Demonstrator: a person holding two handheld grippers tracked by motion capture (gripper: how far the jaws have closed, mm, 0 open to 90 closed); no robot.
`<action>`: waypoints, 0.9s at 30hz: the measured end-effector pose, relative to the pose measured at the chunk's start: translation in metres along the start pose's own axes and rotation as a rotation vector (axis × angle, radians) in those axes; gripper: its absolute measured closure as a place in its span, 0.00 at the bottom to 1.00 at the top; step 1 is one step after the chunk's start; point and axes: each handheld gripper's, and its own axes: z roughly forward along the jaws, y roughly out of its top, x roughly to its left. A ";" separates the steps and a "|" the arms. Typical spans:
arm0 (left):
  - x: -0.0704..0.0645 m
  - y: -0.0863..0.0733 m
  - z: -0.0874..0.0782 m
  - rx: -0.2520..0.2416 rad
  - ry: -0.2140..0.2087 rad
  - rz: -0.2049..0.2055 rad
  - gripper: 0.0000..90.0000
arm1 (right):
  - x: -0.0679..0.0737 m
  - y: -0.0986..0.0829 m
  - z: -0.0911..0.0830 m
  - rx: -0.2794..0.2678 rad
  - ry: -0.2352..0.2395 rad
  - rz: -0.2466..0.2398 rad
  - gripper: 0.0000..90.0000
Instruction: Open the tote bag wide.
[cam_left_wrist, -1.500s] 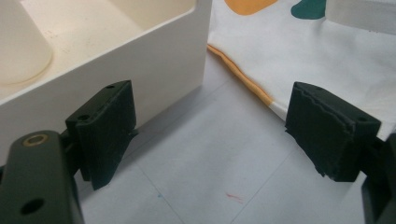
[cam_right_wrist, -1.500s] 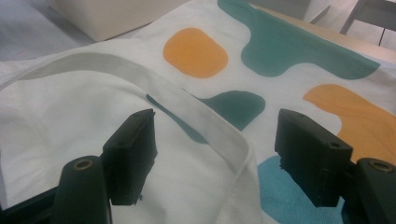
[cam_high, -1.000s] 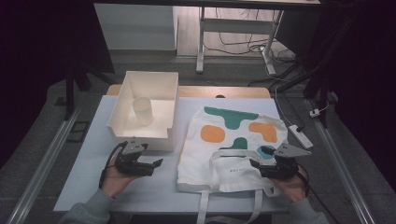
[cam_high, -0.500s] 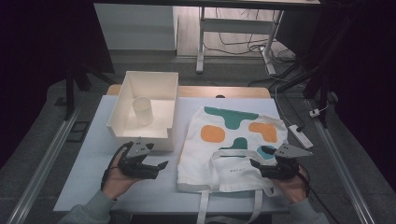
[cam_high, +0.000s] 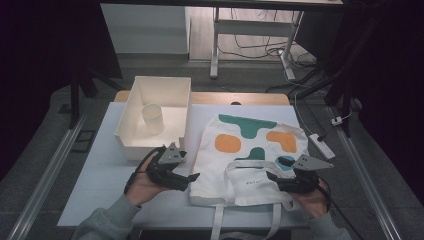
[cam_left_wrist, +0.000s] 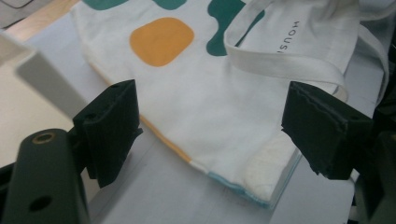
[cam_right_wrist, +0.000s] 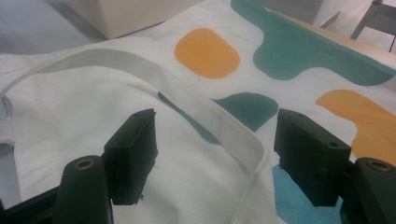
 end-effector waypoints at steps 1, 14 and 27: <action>0.000 0.001 0.004 0.003 -0.010 0.003 0.22 | 0.001 0.000 0.000 -0.001 -0.001 -0.002 0.34; -0.011 0.020 0.043 0.012 -0.143 0.099 0.22 | 0.011 0.005 0.002 -0.012 0.025 -0.008 0.34; -0.024 0.016 0.059 0.065 -0.167 0.122 0.22 | 0.025 0.008 0.005 0.000 0.065 -0.034 0.34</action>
